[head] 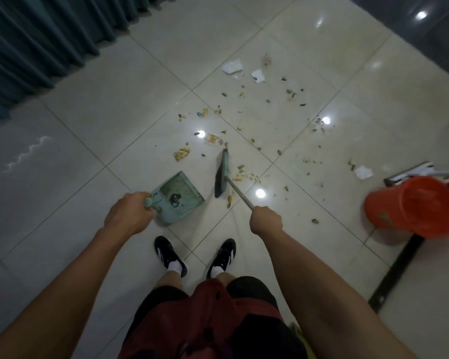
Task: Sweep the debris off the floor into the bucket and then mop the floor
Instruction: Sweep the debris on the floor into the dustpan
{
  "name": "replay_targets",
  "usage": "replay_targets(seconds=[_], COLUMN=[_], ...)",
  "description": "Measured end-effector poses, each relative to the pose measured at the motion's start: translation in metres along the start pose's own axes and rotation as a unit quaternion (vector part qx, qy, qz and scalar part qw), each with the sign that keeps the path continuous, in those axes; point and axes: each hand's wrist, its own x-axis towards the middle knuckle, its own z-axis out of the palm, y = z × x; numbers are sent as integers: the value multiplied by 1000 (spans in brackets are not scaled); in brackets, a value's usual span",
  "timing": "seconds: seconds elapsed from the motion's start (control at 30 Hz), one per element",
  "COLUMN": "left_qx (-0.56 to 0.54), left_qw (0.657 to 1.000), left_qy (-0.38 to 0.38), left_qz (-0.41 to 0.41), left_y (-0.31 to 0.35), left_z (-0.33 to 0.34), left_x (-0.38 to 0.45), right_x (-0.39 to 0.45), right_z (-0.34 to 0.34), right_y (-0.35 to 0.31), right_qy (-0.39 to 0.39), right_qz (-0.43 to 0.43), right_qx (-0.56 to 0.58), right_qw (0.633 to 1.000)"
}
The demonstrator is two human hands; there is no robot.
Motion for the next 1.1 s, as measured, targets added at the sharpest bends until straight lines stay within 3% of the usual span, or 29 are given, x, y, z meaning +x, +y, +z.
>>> replay_targets(seconds=[0.23,0.43,0.87,1.1], left_qx=[21,7,-62,-54], left_qw=[999,1000,995,996], left_qy=[13,29,41,21], left_qz=[25,3,-62,-69], left_y=[27,3,-163,-234], left_z=[-13,-42,-144,-180], left_x=[12,19,99,143], right_x=[0,10,84,105], right_z=[-20,-40,-83,-100], right_y=[10,-35,-272,-378], right_qy=[14,6,-16,-49], right_qz=[14,-10,-63,-64], right_qx=[67,104,93,149], right_qw=[998,994,994,986])
